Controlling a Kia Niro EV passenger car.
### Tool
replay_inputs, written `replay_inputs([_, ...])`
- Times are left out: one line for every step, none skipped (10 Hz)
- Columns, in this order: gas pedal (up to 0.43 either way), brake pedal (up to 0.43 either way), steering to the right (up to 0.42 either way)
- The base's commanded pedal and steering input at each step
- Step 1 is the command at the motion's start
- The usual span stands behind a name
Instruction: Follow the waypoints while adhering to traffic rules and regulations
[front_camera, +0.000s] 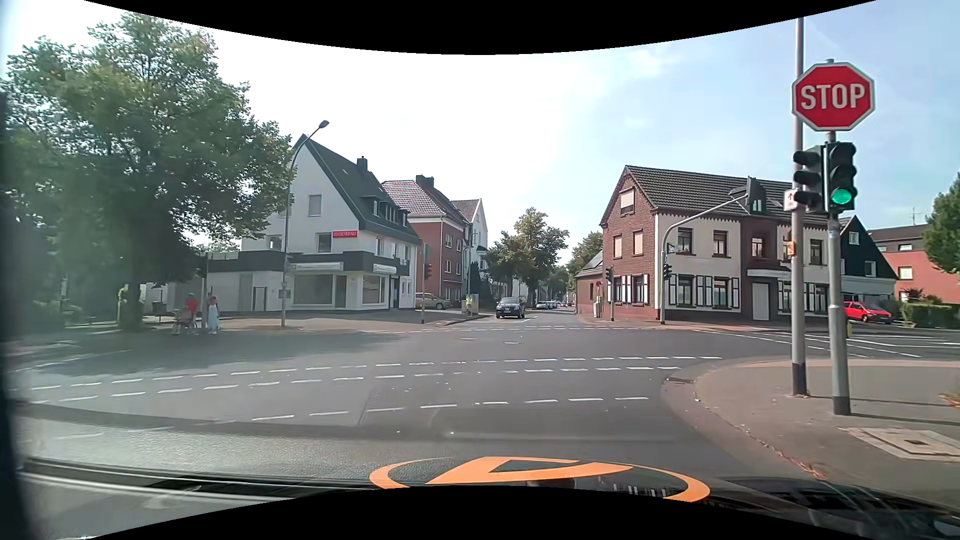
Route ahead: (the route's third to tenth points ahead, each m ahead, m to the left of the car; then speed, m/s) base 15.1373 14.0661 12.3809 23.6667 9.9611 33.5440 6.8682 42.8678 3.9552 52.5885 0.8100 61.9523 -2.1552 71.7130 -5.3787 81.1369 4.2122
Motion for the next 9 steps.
replay_inputs([0.0, 0.079, -0.023])
replay_inputs([0.0, 0.085, -0.025])
replay_inputs([0.0, 0.091, -0.025])
replay_inputs([0.0, 0.098, -0.027])
replay_inputs([0.0, 0.098, -0.029])
replay_inputs([0.0, 0.091, -0.03])
replay_inputs([0.0, 0.091, -0.033])
replay_inputs([0.0, 0.067, -0.038])
replay_inputs([0.0, 0.061, -0.045])
